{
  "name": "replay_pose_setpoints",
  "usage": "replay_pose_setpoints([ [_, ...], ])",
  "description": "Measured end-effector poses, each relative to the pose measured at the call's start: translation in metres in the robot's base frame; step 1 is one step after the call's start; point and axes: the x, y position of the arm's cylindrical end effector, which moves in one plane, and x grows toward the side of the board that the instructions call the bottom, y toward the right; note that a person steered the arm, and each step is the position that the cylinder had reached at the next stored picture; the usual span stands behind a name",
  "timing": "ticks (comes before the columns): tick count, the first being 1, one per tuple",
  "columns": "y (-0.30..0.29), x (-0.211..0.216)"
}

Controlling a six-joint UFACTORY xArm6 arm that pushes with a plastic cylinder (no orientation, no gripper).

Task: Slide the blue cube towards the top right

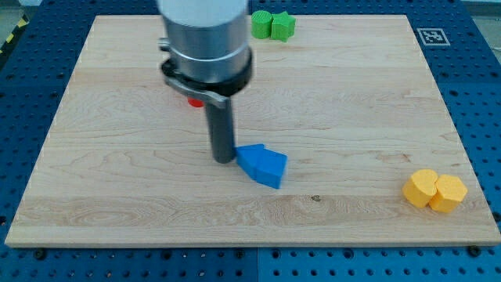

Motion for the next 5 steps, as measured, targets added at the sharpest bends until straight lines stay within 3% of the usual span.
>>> replay_pose_setpoints([
  [5,0.055,0.069],
])
